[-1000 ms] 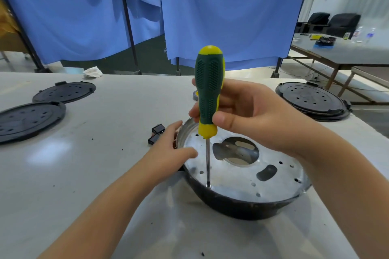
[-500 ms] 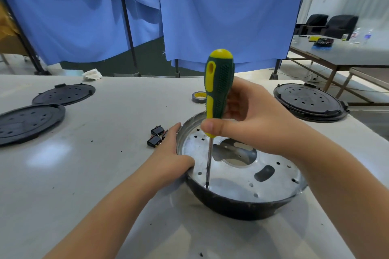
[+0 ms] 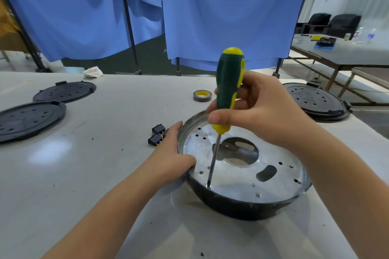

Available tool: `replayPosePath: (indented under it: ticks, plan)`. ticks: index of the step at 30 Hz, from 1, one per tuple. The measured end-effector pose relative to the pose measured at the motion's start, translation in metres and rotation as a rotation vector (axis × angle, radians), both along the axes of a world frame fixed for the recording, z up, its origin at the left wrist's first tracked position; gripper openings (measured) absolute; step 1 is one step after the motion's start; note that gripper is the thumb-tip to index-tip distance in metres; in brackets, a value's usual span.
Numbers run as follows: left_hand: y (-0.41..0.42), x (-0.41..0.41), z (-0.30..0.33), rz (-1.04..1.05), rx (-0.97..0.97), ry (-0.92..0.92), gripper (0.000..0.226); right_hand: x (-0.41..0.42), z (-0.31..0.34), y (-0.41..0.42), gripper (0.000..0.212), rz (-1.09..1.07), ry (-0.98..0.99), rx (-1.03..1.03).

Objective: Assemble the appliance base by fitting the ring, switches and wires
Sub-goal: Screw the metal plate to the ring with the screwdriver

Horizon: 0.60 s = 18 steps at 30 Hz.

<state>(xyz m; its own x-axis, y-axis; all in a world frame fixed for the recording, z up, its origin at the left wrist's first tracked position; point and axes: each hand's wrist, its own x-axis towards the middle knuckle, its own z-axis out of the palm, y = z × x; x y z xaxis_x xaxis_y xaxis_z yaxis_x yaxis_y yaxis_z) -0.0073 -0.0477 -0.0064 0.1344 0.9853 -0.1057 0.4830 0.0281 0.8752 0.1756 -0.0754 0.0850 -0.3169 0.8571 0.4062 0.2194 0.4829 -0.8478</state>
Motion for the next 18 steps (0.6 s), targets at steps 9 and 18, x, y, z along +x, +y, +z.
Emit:
replayPosePath:
  ticks: [9, 18]
  plan:
    - [-0.003, -0.001, 0.001, -0.019, 0.013, -0.009, 0.086, -0.023, -0.014, -0.006, 0.047, -0.208, -0.077, 0.177]
    - [-0.004, 0.001, 0.005, -0.011, -0.018, -0.004, 0.09, -0.017, 0.018, 0.001, 0.025, 0.354, 0.485, -0.274]
